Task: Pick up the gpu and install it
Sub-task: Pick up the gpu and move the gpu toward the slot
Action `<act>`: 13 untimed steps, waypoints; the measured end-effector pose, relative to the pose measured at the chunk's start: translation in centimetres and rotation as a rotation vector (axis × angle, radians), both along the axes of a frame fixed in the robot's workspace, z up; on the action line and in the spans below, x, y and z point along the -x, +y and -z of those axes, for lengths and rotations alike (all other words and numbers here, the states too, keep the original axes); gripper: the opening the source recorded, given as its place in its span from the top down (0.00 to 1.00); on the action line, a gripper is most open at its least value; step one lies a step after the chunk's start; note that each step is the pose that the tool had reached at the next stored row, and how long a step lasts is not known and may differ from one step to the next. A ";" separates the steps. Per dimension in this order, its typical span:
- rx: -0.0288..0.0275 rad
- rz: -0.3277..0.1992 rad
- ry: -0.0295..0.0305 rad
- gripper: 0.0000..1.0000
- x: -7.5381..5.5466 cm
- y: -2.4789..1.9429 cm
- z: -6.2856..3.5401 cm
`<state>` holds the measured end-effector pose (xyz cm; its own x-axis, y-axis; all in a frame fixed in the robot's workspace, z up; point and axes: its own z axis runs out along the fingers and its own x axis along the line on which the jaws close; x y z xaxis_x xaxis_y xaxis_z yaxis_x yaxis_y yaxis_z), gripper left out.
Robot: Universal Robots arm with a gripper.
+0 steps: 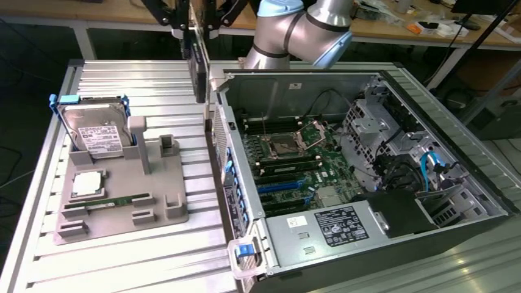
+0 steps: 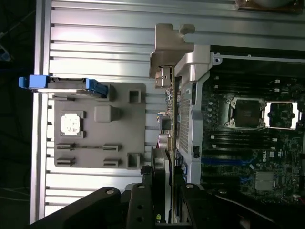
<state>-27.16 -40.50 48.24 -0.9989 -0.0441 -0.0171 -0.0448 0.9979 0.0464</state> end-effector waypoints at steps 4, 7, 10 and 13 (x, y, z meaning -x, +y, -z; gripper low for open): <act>-0.0001 0.000 -0.0001 0.73 -3.1 0.00 0.02; -0.0001 0.000 0.0000 0.73 -4.7 0.00 0.04; 0.0000 0.000 -0.0001 0.73 -6.3 0.00 0.05; 0.0000 0.000 -0.0001 0.73 -7.7 0.00 0.07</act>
<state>-19.43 -40.50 48.17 -0.9989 -0.0441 -0.0172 -0.0449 0.9979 0.0464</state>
